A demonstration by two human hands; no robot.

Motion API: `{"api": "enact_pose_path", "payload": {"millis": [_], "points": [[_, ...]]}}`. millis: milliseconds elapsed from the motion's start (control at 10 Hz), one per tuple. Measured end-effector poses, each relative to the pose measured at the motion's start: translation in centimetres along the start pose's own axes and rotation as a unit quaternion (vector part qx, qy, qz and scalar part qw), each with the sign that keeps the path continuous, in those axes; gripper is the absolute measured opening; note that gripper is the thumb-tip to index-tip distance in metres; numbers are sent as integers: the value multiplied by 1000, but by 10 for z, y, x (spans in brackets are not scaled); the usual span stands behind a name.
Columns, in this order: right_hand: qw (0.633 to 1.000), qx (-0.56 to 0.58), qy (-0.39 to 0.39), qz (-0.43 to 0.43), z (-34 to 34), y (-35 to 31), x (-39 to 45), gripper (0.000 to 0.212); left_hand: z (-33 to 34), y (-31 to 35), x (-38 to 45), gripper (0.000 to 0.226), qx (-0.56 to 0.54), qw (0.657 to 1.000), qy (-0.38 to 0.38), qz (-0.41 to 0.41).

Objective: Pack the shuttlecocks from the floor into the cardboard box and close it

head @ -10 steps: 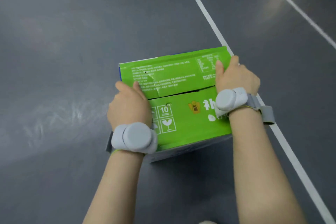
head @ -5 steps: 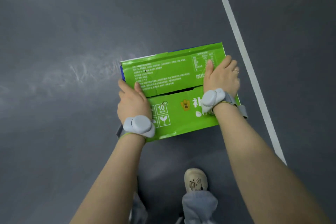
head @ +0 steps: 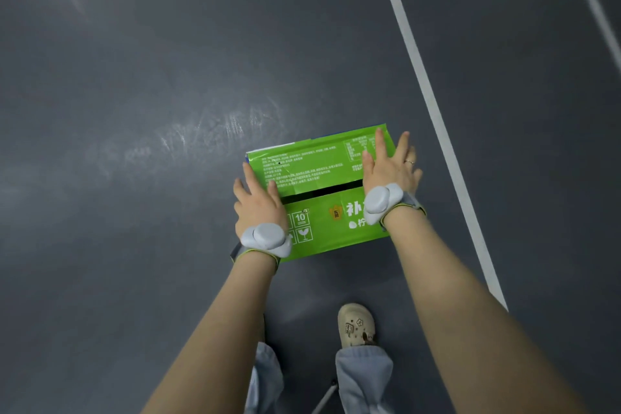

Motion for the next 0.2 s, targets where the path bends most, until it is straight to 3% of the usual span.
{"api": "enact_pose_path", "payload": {"millis": [200], "points": [[999,33,-12,-37,-28,-12,-18,53,-25,14,-19,54,7,1000,-1,1]]}}
Point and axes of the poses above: each hand's wrist, its own x-axis towards the middle knuckle, its own z-axis out of the palm, y = z × x, the point moved 5 cm from there along x, towards the middle knuckle, and after that the axes turned 12 degrees about y, right-handed, at the moved point
